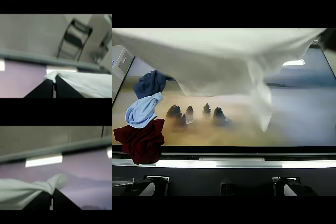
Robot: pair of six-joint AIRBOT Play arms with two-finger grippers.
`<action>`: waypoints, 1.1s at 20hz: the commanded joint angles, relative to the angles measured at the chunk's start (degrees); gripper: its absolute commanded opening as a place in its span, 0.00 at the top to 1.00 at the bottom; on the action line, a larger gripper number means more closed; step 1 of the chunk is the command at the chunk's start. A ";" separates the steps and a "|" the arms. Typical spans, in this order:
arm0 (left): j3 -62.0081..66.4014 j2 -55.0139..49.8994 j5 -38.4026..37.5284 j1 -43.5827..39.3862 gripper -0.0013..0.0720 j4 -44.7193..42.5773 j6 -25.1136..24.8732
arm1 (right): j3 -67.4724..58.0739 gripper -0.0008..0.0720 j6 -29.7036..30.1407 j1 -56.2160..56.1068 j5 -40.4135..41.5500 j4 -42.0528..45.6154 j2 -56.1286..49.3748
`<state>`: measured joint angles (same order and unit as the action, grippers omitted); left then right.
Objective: Fold the clothes and pants, and hang the long-sleeved shirts on hangers.
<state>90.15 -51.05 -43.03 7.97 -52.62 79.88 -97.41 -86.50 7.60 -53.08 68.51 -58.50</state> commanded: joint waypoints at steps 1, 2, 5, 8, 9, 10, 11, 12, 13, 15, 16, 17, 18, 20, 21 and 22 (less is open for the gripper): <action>12.09 8.04 5.33 1.60 0.96 -2.21 -0.39 | -12.11 0.94 1.70 0.00 3.48 2.73 7.32; 12.07 9.75 5.42 1.60 0.96 -2.23 -0.39 | -12.11 0.94 1.70 0.00 2.64 2.97 9.68; 12.07 12.92 7.34 1.60 0.95 -2.25 -0.42 | -12.11 0.94 1.66 0.00 0.37 5.51 14.91; 12.07 13.22 9.94 1.60 0.96 -2.25 -0.42 | -12.11 0.94 1.66 0.00 0.46 6.19 17.25; 12.04 12.90 10.01 1.60 0.96 -2.29 -0.42 | -12.11 0.94 1.66 0.00 0.37 6.21 17.44; 12.04 12.35 9.22 1.60 0.96 -2.91 -0.39 | -12.11 0.94 1.68 0.00 -0.35 6.54 17.40; 12.02 11.58 7.02 1.60 0.95 -3.65 -0.42 | -12.09 0.94 1.66 0.00 -2.67 7.74 16.96; 12.02 10.36 3.37 1.60 0.96 -4.52 -0.39 | -12.09 0.94 1.42 0.00 -6.78 8.81 16.02; 11.82 8.46 -1.66 1.60 0.96 -5.01 -0.39 | -11.91 0.94 0.98 0.00 -13.20 9.99 14.25; 8.85 3.37 -11.08 1.57 0.95 -4.83 -0.37 | -8.85 0.94 0.79 0.00 -25.33 11.82 8.72; 5.62 0.24 -14.67 1.53 0.96 -4.83 -0.39 | -5.53 0.94 0.79 0.00 -27.69 12.15 5.57; 1.53 -2.86 -16.46 1.31 0.95 -4.85 -0.42 | -1.03 0.94 0.76 0.00 -26.99 12.11 1.88; -3.76 -6.34 -16.17 0.81 0.95 -4.83 -0.42 | 3.78 0.94 0.24 0.00 -23.39 11.69 -2.16; -13.31 -14.14 -10.47 -0.72 0.95 -4.83 -0.39 | 11.61 0.94 -4.37 0.00 -12.70 8.61 -10.84; -16.41 -18.23 -6.60 -1.55 0.95 -4.57 0.07 | 13.81 0.94 -7.26 0.00 -7.89 6.08 -15.37; -18.23 -22.77 -2.95 -2.29 0.95 -4.11 1.20 | 14.95 0.94 -11.19 0.00 -4.31 2.80 -20.48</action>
<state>80.58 -63.46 -51.92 7.38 -57.52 79.68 -89.52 -90.00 7.57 -67.09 77.08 -67.18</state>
